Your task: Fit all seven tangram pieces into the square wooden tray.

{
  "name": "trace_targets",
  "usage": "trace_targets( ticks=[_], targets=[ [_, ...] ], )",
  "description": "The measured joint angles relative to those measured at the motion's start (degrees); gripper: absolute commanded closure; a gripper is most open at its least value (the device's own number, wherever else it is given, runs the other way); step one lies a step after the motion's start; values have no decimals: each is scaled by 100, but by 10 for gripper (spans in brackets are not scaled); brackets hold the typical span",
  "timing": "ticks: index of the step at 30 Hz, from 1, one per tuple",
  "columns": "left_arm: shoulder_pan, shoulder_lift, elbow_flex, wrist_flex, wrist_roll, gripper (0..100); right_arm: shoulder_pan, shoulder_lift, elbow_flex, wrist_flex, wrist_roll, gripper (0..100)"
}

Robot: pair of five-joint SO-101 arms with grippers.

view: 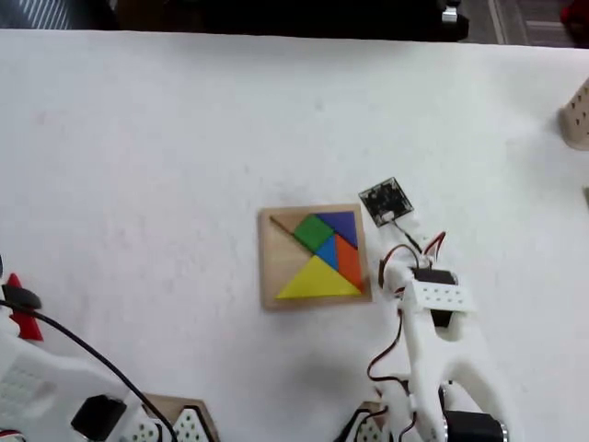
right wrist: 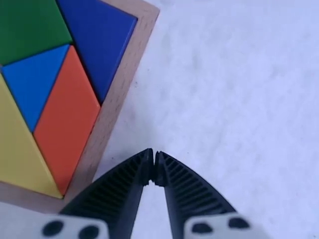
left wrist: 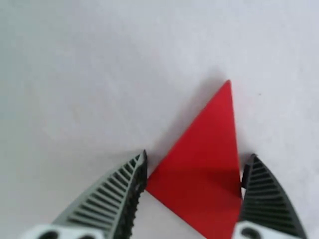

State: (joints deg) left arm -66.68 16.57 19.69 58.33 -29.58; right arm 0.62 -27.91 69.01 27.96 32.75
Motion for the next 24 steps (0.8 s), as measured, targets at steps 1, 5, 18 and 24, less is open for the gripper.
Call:
trace_targets(
  ticks=[1,5,18,24],
  targets=[
    [0,0,0,53,0,695,0,0,0,0,0,981],
    [-79,0,-9,158,-9,697,0,0,0,0,0,981],
    [-132,-141,352,220,-580,751,0,0,0,0,0,981],
    [-114,-158,404,281,-589,874,0,0,0,0,0,981]
  ],
)
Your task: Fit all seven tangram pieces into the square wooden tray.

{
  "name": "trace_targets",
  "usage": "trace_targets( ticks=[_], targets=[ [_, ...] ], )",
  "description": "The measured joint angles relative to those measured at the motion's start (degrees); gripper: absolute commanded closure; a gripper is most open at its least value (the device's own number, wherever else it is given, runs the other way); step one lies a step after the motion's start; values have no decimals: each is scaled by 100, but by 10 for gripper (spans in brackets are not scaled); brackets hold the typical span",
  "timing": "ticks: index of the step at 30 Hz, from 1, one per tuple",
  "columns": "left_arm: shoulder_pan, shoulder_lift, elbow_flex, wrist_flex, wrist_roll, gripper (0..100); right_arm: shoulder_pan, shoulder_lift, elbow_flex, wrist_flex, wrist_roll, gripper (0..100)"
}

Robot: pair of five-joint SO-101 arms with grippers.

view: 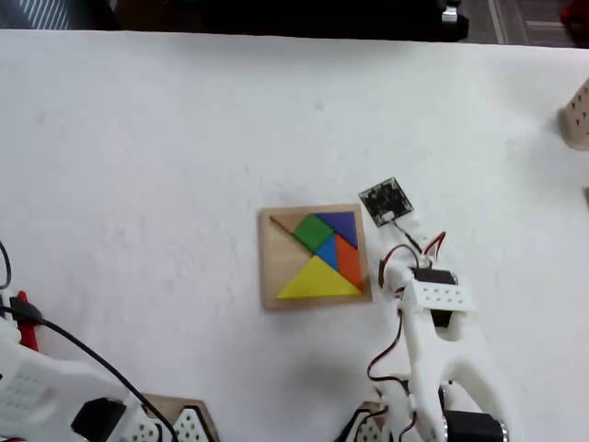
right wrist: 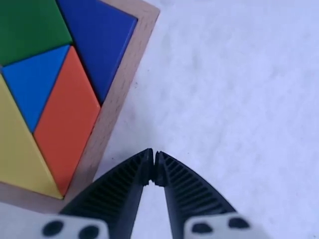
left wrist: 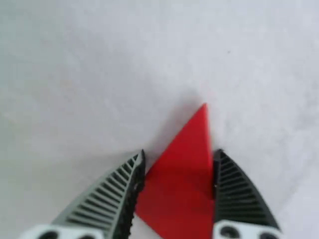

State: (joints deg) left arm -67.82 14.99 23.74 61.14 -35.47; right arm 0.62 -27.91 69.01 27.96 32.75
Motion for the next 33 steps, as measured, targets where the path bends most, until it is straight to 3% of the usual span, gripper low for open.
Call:
trace_targets(
  ticks=[20,24,33],
  targets=[
    [466,-97,299,114,0,877,0,0,0,0,0,981],
    [484,-97,299,123,0,989,0,0,0,0,0,981],
    [721,-141,527,114,0,977,0,0,0,0,0,981]
  ],
)
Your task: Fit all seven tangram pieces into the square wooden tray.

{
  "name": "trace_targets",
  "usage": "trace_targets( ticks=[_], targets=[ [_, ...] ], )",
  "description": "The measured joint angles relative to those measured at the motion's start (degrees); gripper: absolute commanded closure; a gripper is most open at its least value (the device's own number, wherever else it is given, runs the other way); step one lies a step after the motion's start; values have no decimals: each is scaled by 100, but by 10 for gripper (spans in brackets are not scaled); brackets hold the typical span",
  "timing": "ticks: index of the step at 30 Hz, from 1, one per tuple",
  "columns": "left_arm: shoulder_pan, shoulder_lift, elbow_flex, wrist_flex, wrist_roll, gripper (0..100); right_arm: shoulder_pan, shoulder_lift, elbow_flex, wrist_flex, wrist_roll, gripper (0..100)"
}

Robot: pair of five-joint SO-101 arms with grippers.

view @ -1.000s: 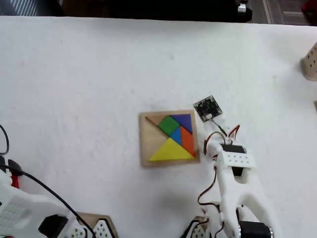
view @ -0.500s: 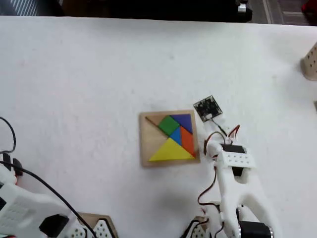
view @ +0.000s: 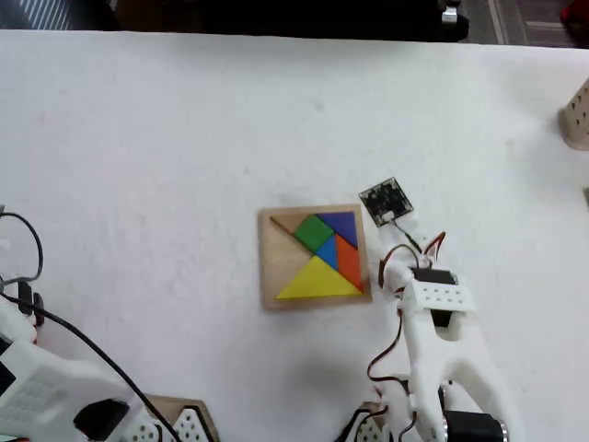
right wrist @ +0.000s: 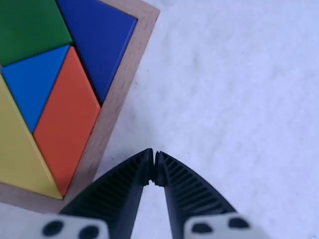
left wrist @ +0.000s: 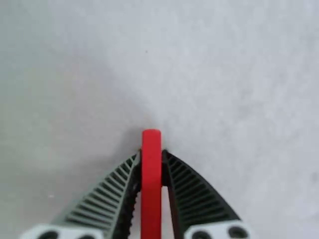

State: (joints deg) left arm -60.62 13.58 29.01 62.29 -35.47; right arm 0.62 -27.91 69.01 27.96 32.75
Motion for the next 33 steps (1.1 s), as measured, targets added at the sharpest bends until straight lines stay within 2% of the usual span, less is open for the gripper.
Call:
trace_targets(
  ticks=[9,12,16,26,33],
  targets=[
    [70,-18,44,35,0,978,0,0,0,0,0,981],
    [70,0,-316,510,0,978,0,0,0,0,0,981],
    [123,193,-967,1565,0,978,0,0,0,0,0,981],
    [1143,220,-2330,2629,738,978,0,-9,0,0,0,981],
    [2637,220,-2831,3042,1776,978,501,-35,-18,0,-158,981]
  ],
)
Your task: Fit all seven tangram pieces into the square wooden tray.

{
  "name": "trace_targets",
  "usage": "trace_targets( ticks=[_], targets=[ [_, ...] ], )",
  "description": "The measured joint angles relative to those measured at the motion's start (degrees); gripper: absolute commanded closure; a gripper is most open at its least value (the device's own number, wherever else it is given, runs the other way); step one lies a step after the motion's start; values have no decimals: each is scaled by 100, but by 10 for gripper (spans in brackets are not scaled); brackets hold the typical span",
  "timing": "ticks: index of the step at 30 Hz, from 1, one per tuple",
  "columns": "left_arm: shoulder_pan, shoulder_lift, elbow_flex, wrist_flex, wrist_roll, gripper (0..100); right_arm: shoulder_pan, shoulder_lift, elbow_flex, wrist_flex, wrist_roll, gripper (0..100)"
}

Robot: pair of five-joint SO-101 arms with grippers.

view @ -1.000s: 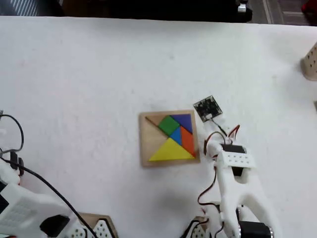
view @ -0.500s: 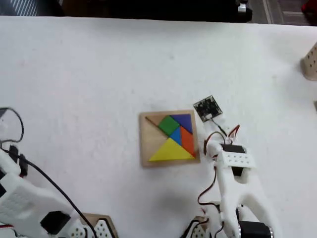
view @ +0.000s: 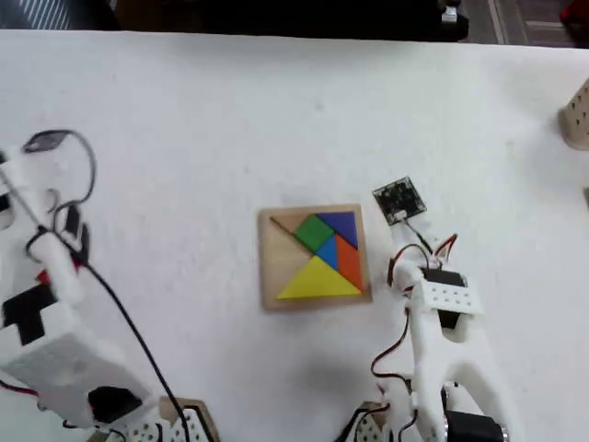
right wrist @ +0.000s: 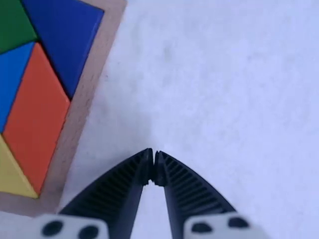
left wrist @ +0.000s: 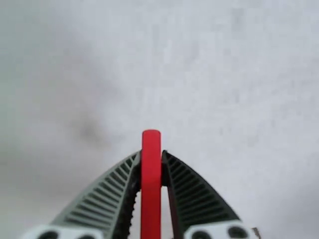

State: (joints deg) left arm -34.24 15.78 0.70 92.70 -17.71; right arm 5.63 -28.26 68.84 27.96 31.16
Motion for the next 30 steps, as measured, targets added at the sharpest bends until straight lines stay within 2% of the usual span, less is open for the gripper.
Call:
trace_targets(
  ticks=[4,8,14,18,21,23,30],
  targets=[
    [1143,0,-308,35,774,978,633,0,-141,0,-642,981],
    [2259,9,-519,-35,1064,978,1073,0,-176,0,-949,981],
    [3393,9,-475,-932,1125,979,1152,0,-176,0,-1002,981],
    [4053,9,141,-1732,1152,980,1160,0,-176,0,-1002,981],
    [4607,9,492,-2092,1530,980,1152,0,-176,0,-1002,981],
    [4835,9,501,-2171,1767,979,1152,0,-176,0,-1002,981],
    [5046,9,501,-2303,1802,979,1160,0,-176,0,-1002,981]
  ],
)
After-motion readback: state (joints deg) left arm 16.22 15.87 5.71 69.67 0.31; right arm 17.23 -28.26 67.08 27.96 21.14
